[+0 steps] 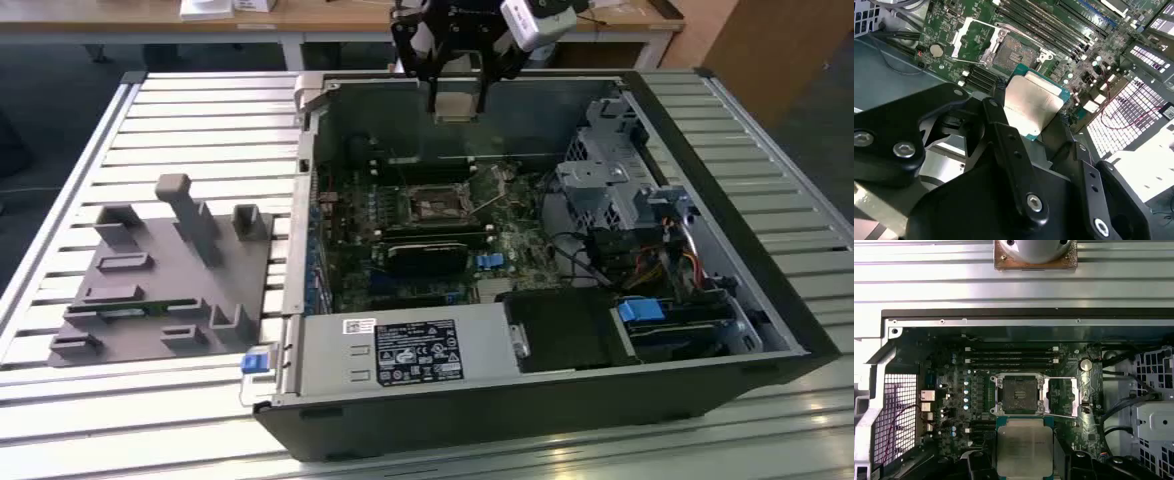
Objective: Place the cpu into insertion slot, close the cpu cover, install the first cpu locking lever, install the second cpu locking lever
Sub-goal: 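Place the cpu into insertion slot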
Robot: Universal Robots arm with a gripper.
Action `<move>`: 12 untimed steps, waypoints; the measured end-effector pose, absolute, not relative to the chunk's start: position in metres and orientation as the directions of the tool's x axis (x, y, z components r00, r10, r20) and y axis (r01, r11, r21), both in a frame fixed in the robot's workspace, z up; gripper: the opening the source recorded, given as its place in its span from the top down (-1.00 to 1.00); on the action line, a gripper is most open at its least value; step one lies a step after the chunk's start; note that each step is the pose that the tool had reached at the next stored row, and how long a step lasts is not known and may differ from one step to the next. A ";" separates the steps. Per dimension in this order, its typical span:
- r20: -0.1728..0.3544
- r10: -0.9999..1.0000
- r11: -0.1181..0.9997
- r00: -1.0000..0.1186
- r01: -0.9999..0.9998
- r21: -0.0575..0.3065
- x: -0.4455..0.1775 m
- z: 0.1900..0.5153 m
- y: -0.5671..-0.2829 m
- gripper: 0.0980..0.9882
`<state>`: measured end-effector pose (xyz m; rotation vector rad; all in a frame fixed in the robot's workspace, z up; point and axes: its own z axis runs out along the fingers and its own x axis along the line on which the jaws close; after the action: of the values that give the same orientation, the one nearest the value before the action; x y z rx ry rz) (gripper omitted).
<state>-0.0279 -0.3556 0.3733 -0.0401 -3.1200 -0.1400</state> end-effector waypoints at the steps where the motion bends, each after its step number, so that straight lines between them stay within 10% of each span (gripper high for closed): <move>1: 0.019 0.025 0.996 -1.000 0.026 0.089 -0.028 0.373 -0.356 0.01; 12: 0.019 0.102 0.991 -0.995 0.104 0.082 -0.028 0.373 -0.356 0.01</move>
<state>-0.0279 -0.3556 0.3733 -0.1613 -3.1201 -0.1290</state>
